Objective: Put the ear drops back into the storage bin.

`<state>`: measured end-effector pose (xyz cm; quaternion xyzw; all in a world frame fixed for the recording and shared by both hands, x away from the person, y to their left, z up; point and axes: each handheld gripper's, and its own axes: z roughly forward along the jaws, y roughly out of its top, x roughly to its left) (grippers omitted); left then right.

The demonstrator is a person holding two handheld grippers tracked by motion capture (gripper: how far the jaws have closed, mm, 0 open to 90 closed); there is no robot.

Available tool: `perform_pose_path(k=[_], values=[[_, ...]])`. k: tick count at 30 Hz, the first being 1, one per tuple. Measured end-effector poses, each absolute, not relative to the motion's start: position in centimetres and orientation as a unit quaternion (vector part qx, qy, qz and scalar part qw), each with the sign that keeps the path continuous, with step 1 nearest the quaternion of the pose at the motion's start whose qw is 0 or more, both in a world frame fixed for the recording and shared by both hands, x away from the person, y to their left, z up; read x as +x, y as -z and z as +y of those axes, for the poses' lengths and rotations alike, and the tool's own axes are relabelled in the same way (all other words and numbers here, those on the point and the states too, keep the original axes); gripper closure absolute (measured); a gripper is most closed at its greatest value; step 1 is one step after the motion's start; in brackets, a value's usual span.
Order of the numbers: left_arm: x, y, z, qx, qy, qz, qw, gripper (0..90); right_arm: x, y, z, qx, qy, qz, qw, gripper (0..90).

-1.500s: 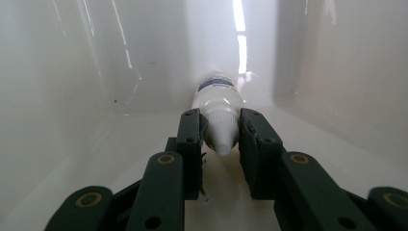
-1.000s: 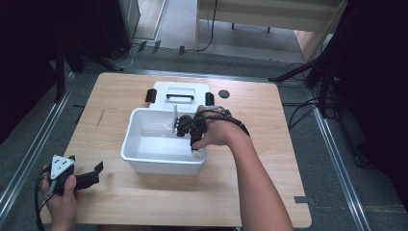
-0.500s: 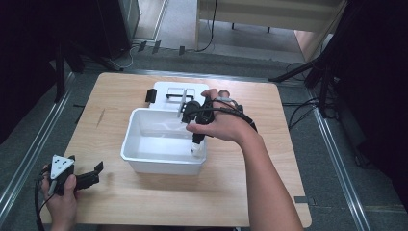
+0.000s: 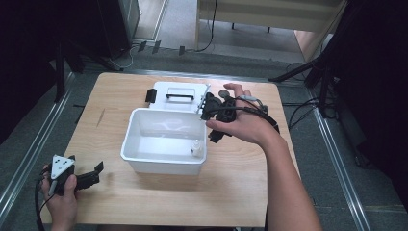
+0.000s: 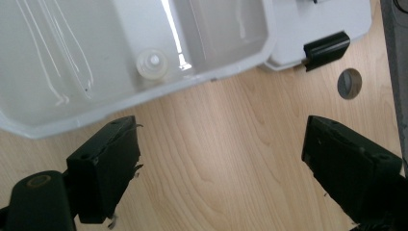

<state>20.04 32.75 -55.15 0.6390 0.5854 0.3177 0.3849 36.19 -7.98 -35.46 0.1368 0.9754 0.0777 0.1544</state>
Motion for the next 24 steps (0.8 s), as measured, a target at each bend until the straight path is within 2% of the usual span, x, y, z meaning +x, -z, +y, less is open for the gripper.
perform_pose_path(k=[14,24], values=[[20.1,55.2,32.7,0.639,-0.320,0.585,0.383,1.4,34.7,36.9,-13.5,0.173,-0.082,0.971,0.142,13.1],[20.0,55.2,32.6,0.640,-0.322,0.585,0.380,1.4,33.5,40.1,-17.7,0.213,-0.091,0.965,0.124,13.4]])
